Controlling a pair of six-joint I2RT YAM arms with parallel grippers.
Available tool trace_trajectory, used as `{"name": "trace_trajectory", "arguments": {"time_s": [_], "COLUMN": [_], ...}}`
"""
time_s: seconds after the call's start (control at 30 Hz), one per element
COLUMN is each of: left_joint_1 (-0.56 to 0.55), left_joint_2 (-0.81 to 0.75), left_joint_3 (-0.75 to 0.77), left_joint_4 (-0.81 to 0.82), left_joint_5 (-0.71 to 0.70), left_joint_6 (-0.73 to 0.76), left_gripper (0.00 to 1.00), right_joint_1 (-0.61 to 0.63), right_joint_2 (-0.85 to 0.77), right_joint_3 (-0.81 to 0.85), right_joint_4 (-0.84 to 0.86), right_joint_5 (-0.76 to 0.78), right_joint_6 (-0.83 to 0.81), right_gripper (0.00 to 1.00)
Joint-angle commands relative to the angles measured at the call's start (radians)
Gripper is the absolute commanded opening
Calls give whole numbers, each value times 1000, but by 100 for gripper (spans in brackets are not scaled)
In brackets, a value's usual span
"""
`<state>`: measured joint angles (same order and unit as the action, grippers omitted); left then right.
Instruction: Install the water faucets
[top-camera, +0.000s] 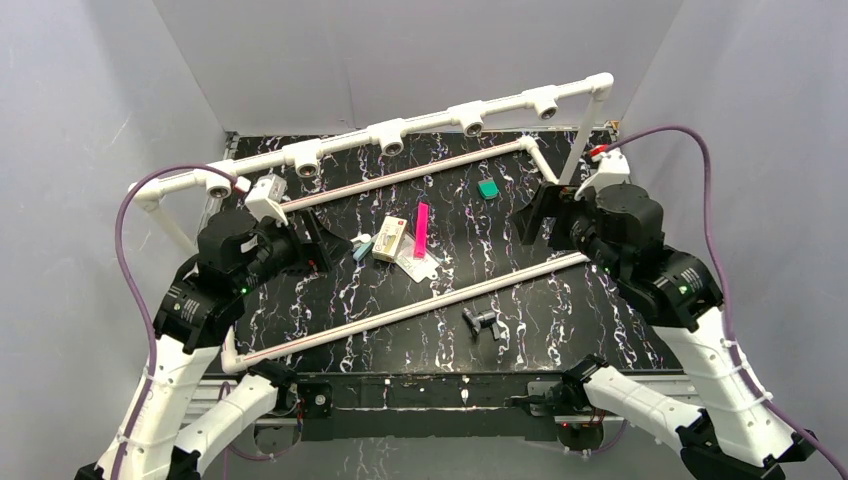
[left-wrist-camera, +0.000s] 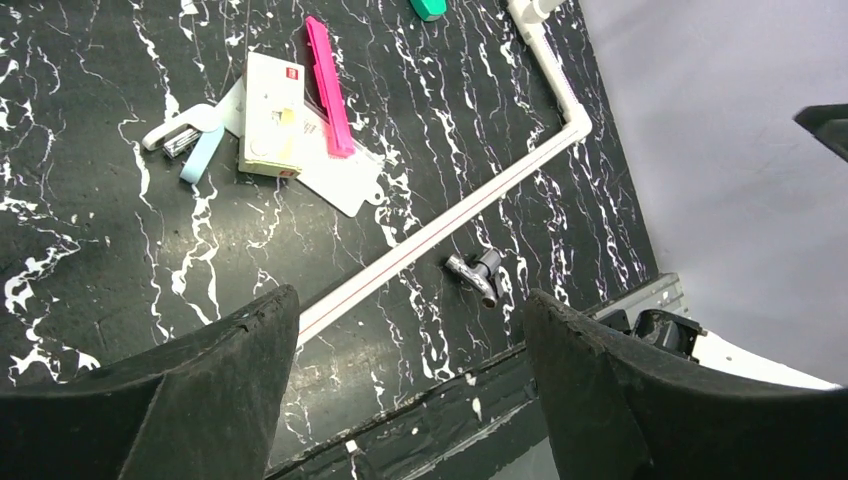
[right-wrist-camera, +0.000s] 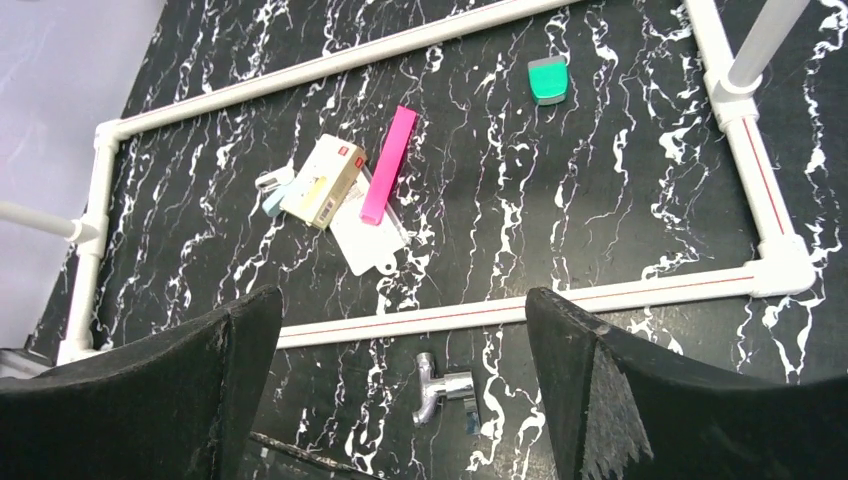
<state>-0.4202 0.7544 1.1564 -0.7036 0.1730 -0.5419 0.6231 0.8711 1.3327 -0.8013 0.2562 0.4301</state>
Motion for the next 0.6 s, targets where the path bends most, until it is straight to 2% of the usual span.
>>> {"name": "trace_trajectory", "arguments": {"time_s": [0.0,0.17,0.57], "left_joint_1": [1,1,1], "left_joint_2": [29,55,51], "left_joint_3": [51,72,34], "left_joint_4": [15,15,11], "left_joint_5": [-29,-21,-31], "left_joint_6": [33,59,121], "left_gripper": [79,79,79], "right_joint_1": [0,0,0], "right_joint_2": [-4,-25,-18], "right_joint_3": [44,-9,-145], "right_joint_4": [-76,-96,-155], "right_joint_5": [47,52,-102], "right_joint_6": [5,-19,5], "right_gripper": [99,99,97]}}
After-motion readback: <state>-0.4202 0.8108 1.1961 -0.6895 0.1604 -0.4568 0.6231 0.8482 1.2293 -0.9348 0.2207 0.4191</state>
